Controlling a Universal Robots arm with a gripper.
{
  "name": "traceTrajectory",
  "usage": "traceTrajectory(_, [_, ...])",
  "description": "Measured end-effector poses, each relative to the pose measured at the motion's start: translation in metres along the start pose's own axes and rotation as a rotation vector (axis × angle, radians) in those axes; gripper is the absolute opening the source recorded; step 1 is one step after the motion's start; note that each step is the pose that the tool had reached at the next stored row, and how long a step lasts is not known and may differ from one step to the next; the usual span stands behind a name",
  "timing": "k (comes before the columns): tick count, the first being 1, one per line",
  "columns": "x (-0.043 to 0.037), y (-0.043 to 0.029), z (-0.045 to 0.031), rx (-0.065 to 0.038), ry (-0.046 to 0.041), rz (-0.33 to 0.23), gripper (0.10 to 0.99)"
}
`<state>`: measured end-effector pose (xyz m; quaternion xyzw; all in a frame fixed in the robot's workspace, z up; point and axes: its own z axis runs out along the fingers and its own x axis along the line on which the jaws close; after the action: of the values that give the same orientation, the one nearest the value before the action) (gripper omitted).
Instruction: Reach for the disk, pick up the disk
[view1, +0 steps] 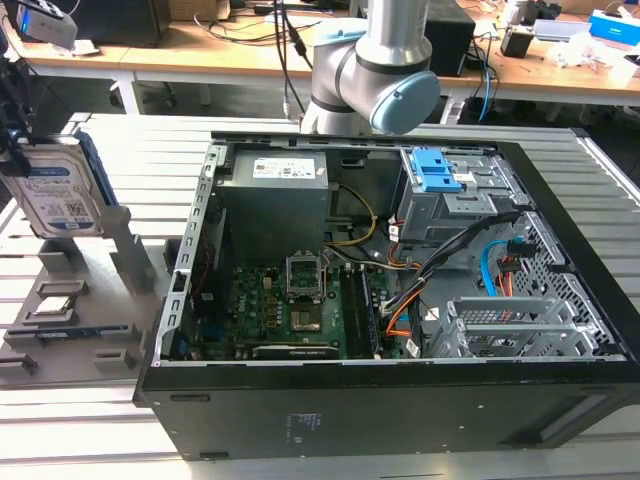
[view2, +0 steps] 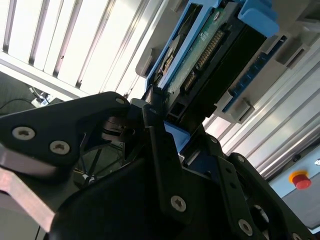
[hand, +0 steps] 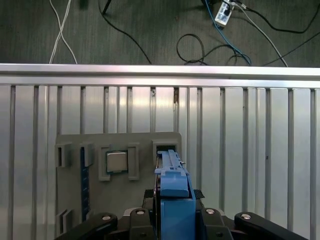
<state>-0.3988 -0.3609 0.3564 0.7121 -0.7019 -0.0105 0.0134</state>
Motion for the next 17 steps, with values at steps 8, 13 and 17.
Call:
traceTrajectory(8, [0.0, 0.0004, -0.0136, 0.0, 0.0, 0.0, 0.365])
traceTrajectory(13, [0.0001, 0.0007, -0.0197, 0.0, 0.0, 0.0, 0.365])
traceTrajectory(17, [0.0001, 0.0008, -0.0239, 0.0, 0.0, 0.0, 0.365])
